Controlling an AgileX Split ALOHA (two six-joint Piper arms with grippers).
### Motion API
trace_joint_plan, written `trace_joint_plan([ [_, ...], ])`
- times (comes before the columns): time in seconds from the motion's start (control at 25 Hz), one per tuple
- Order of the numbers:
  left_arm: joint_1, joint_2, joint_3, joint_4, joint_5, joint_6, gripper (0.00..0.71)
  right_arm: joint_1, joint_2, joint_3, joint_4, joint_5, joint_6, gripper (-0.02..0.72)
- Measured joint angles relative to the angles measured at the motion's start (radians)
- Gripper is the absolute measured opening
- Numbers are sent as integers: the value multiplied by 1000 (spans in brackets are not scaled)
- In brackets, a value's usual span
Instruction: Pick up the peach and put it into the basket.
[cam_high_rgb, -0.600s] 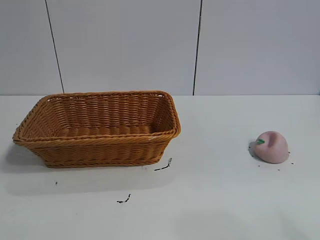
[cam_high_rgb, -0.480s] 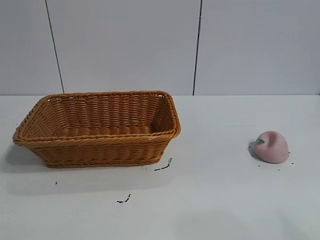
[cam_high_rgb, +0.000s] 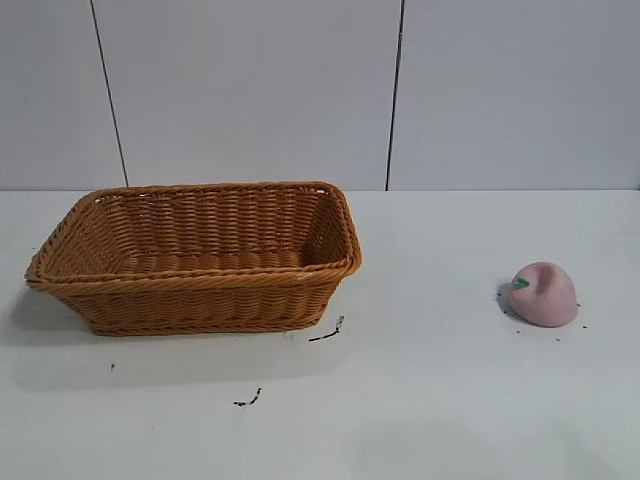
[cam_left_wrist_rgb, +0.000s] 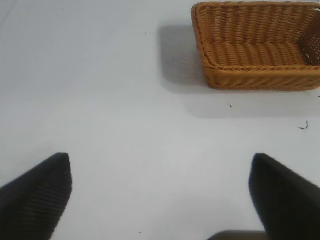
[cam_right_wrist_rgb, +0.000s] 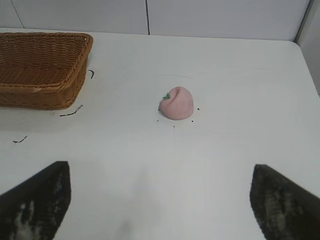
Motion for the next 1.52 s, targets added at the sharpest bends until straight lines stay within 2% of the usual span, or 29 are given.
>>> trace_joint_plan([
  [0.24, 0, 0, 0, 0, 0, 0, 693, 0, 424, -139, -14, -65, 20, 675],
  [0.56, 0, 0, 0, 0, 0, 0, 693, 0, 1137, -454, -17, -34, 9, 675],
  [0.76, 0, 0, 0, 0, 0, 0, 693, 0, 1474, -649, -18, -13, 6, 675],
  [0.96, 0, 0, 0, 0, 0, 0, 693, 0, 1706, -795, -18, -22, 5, 675],
  [1.08, 0, 0, 0, 0, 0, 0, 693, 0, 1804, -845, -18, -61, 5, 675],
  [1.28, 0, 0, 0, 0, 0, 0, 693, 0, 1922, -863, -29, -144, 10, 675],
  [1.52, 0, 0, 0, 0, 0, 0, 693, 0, 2002, -863, -33, -175, 13, 675],
])
